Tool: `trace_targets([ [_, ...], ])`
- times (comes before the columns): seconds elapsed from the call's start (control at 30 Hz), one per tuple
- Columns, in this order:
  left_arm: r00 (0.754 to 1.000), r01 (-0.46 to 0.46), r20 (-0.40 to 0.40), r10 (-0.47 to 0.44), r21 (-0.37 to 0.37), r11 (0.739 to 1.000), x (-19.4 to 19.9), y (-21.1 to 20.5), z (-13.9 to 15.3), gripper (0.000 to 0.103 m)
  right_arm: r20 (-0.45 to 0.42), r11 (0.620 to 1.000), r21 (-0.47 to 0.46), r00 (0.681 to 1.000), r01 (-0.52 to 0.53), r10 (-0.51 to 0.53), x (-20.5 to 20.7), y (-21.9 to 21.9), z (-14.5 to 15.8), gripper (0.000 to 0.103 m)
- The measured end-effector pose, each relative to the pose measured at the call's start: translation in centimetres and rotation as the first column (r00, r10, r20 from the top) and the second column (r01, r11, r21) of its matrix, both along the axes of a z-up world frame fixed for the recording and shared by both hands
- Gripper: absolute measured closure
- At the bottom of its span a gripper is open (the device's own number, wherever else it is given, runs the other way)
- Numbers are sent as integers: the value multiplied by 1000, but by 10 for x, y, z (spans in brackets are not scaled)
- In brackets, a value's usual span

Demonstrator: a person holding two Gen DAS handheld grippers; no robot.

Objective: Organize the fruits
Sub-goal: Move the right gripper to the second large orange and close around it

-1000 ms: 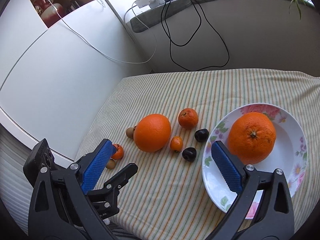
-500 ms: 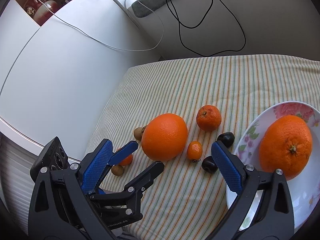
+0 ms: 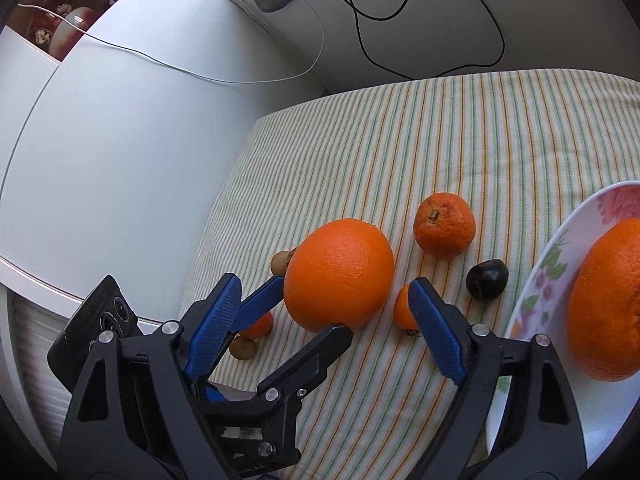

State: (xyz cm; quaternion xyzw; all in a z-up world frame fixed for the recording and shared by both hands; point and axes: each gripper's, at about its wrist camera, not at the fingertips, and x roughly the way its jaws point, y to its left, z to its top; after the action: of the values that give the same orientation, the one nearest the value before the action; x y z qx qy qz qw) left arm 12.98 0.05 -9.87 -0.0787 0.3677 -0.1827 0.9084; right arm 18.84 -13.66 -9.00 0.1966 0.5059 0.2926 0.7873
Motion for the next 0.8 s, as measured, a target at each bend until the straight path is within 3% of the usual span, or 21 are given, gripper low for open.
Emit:
trace_targets([
  [0.37,1000,5,-20,-5,-8,1000,5,-1,-4,32,-32,1000,10,999,-5,6,6,6,-10,29],
  [0.8,1000,15,-25,-15,-4,1000,11,-3,-5,33,-52,1000,0,999,-2,2,12,21,-15,32],
])
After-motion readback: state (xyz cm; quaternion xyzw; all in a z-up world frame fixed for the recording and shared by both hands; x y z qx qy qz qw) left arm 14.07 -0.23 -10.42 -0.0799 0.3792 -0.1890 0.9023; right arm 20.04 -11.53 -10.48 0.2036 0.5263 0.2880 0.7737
